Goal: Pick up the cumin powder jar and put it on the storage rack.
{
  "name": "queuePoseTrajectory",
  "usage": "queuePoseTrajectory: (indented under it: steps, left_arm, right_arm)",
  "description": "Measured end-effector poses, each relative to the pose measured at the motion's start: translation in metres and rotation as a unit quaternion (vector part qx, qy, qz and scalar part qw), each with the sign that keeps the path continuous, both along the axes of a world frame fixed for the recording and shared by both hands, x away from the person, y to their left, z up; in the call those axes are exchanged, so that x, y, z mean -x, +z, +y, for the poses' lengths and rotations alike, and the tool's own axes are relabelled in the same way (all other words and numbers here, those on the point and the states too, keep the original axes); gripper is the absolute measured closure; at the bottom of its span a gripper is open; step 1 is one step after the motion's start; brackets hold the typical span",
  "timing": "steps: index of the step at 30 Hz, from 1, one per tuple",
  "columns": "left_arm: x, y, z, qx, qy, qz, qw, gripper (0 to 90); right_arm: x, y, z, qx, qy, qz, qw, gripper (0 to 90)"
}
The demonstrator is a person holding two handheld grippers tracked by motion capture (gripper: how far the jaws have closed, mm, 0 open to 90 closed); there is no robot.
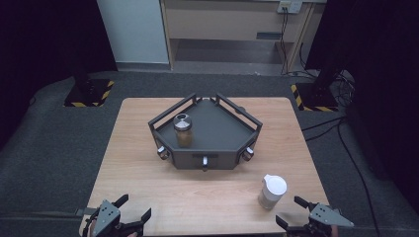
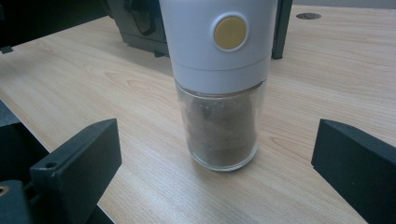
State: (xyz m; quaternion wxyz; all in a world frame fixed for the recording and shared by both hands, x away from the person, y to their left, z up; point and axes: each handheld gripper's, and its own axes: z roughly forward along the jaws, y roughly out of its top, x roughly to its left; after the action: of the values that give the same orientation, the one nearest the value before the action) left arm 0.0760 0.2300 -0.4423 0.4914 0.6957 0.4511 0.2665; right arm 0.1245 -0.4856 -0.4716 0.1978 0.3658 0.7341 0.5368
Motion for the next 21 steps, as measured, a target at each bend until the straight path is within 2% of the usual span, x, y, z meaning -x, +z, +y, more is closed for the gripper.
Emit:
queuePoseTrajectory:
  steps: [21]
  left_arm:
    - [-0.0007, -0.0015, 0.0009, -0.004, -0.003, 0.001, 1.0, 5.1]
  right_arm:
    - [-0.0008, -0.0006, -0.0008, -0.002, -0.002, 0.004, 1.0, 1.8]
